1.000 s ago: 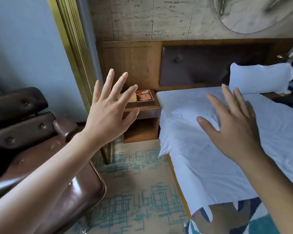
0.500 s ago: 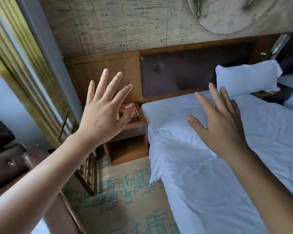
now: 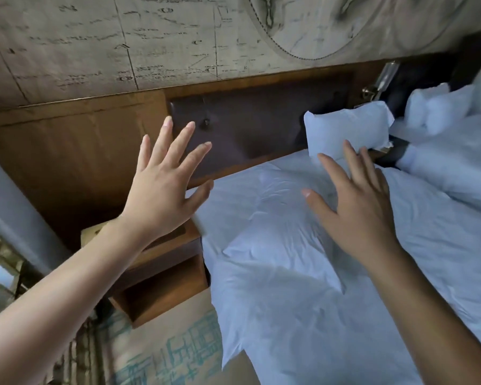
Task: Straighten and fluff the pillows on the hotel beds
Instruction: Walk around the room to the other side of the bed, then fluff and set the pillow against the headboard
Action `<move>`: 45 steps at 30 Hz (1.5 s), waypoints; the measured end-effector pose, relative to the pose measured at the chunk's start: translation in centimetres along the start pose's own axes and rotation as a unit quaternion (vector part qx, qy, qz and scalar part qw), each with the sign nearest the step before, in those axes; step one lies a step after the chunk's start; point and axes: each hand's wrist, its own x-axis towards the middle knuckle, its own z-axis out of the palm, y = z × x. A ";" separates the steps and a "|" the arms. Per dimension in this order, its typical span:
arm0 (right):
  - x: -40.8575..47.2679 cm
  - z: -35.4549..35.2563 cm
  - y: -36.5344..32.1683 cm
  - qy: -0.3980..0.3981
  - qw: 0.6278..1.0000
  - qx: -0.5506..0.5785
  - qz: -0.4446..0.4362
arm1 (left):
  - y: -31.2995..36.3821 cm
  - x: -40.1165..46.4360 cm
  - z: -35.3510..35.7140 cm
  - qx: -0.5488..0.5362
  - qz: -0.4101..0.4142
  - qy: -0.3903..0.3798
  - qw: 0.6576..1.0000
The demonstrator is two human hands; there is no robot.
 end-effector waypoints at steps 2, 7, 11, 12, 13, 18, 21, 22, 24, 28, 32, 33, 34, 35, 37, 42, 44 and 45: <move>2.2 1.5 -0.2 0.019 1.000 -0.013 0.014 | -2.7 2.7 2.2 -0.016 0.010 0.003 1.000; 7.1 5.3 0.3 0.014 0.996 -0.044 0.071 | -6.6 9.2 7.6 -0.057 0.037 0.001 0.998; 10.2 8.6 2.2 0.017 0.993 -0.068 0.099 | -8.5 13.9 13.2 -0.060 0.069 -0.018 0.996; 10.9 9.4 3.1 0.016 0.991 -0.070 0.109 | -8.9 15.1 14.7 -0.064 0.067 -0.025 0.995; 11.5 10.3 4.0 0.017 0.990 -0.070 0.119 | -9.1 16.2 16.3 -0.068 0.066 -0.032 0.995; 15.2 16.3 9.9 0.007 0.985 -0.058 0.163 | -9.7 20.9 24.6 -0.072 0.073 -0.064 0.993; 18.0 20.9 13.5 -0.024 0.981 -0.058 0.183 | -9.9 24.2 29.2 -0.066 0.063 -0.103 0.991; 18.5 22.5 14.5 -0.036 0.979 -0.058 0.192 | -10.0 25.3 30.5 -0.063 0.063 -0.115 0.989; 19.4 25.3 16.7 -0.060 0.975 -0.054 0.206 | -9.8 27.0 33.2 -0.055 0.059 -0.130 0.988; 20.2 29.7 21.1 -0.093 0.963 -0.041 0.250 | -8.5 28.6 38.5 -0.085 0.052 -0.151 0.983; 18.7 34.3 25.1 -0.128 0.946 -0.033 0.294 | -6.8 28.0 45.4 -0.114 0.055 -0.212 0.969; 18.1 35.6 26.0 -0.152 0.937 -0.032 0.312 | -6.4 27.4 47.4 -0.125 0.048 -0.239 0.962; 17.4 36.8 26.8 -0.174 0.928 -0.031 0.328 | -6.0 26.7 49.5 -0.134 0.040 -0.267 0.953; 16.6 38.0 27.6 -0.192 0.919 -0.030 0.343 | -5.5 25.9 51.5 -0.138 0.035 -0.295 0.945; 14.9 40.3 29.0 -0.231 0.898 -0.029 0.373 | -4.4 24.1 55.2 -0.143 0.025 -0.337 0.930; 10.8 44.8 31.4 -0.319 0.836 -0.015 0.447 | -1.4 20.2 61.6 -0.165 -0.023 -0.407 0.898; 9.3 45.8 31.7 -0.324 0.818 -0.007 0.476 | -0.5 18.8 63.3 -0.168 -0.021 -0.425 0.889; 8.5 46.3 31.9 -0.322 0.810 0.001 0.491 | 0.0 18.3 63.9 -0.164 -0.015 -0.439 0.883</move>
